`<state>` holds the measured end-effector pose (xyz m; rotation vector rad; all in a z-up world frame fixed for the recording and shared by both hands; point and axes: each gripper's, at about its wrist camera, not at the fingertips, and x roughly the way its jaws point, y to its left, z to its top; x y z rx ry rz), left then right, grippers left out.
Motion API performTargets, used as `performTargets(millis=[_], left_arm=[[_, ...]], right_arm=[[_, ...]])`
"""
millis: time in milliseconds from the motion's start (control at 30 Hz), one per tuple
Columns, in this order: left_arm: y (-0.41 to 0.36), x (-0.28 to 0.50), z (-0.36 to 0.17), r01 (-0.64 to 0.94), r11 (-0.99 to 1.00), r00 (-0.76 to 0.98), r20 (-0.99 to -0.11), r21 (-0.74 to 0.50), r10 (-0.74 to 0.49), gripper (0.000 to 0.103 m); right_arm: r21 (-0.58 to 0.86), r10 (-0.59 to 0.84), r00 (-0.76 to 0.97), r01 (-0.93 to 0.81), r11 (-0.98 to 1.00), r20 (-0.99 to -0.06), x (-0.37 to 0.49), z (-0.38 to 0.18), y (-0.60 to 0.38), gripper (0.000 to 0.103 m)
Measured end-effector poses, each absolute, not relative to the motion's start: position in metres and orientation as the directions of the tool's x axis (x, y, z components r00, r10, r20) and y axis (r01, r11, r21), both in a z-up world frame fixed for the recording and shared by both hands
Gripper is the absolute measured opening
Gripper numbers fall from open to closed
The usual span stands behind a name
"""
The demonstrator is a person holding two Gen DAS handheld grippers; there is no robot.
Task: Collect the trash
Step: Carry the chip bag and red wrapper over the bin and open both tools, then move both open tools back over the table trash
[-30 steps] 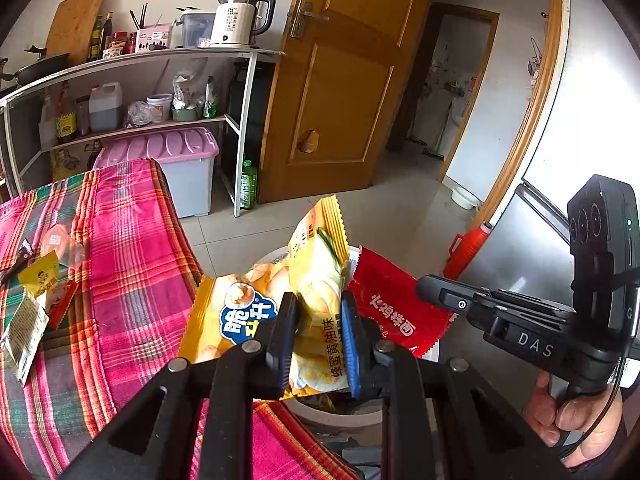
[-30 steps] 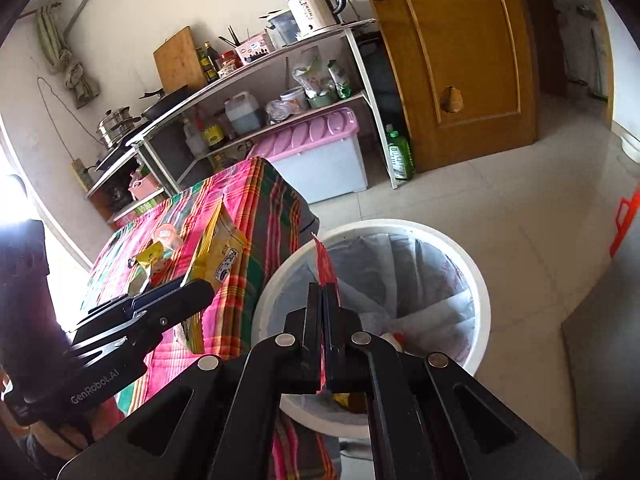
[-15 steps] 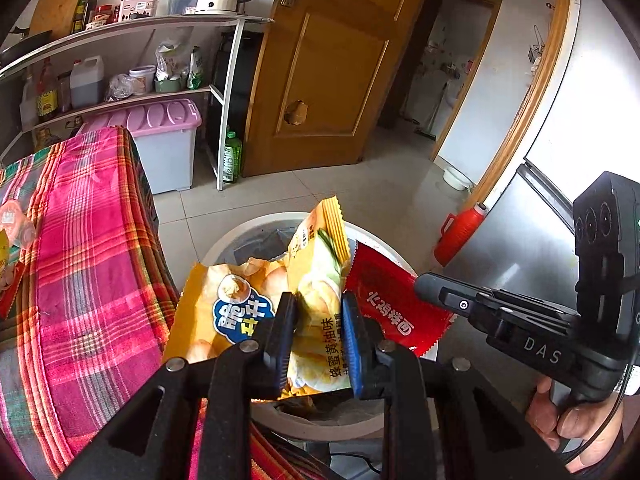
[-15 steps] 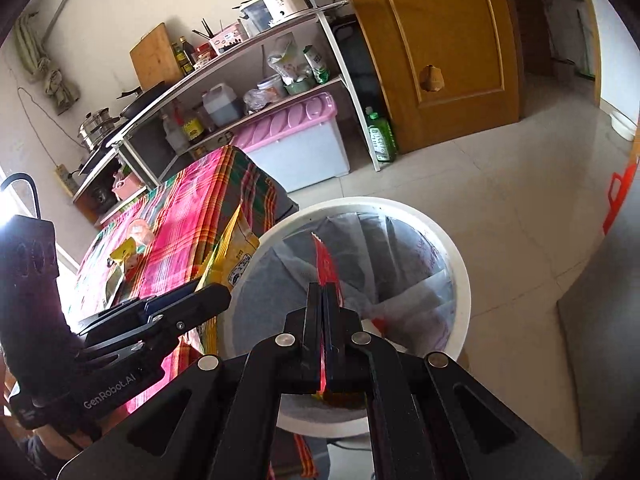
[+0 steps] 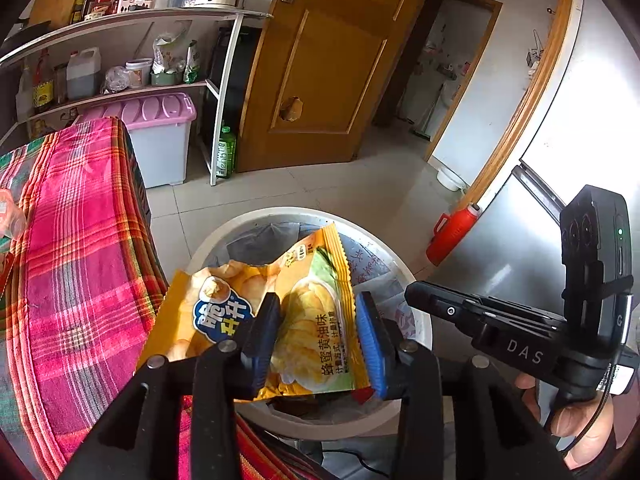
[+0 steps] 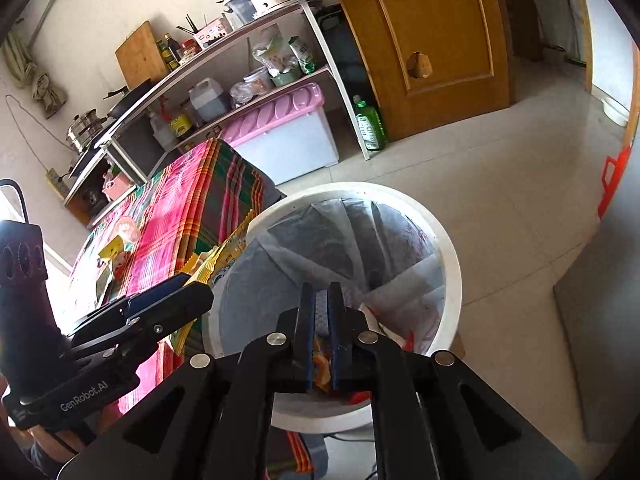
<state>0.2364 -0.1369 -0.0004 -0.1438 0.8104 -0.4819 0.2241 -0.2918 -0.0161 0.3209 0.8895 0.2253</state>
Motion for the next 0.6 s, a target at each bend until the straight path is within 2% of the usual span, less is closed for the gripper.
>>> performTargets(millis=[167, 267, 600], left_arm=[[-0.132, 0.233, 0.005, 0.366, 0.879, 0.6, -0.644, -0.306, -0.475, 0.043], [-0.131, 0.23, 0.008, 0.373, 0.875, 0.605, -0.635, -0.307, -0.481, 0.047], [-0.116, 0.215, 0.019, 0.364, 0.879, 0.635, -0.608, -0.308, -0.477, 0.047]], right_arm=[[0.362, 0.317, 0.621, -0.058, 0.93, -0.717, 0.22, -0.011, -0.293, 0.011], [0.356, 0.313, 0.629, -0.061, 0.932, -0.712, 0.218, -0.007, -0.293, 0.014], [0.332, 0.312, 0.646, -0.096, 0.939, -0.697, 0.206, 0.009, -0.282, 0.015]])
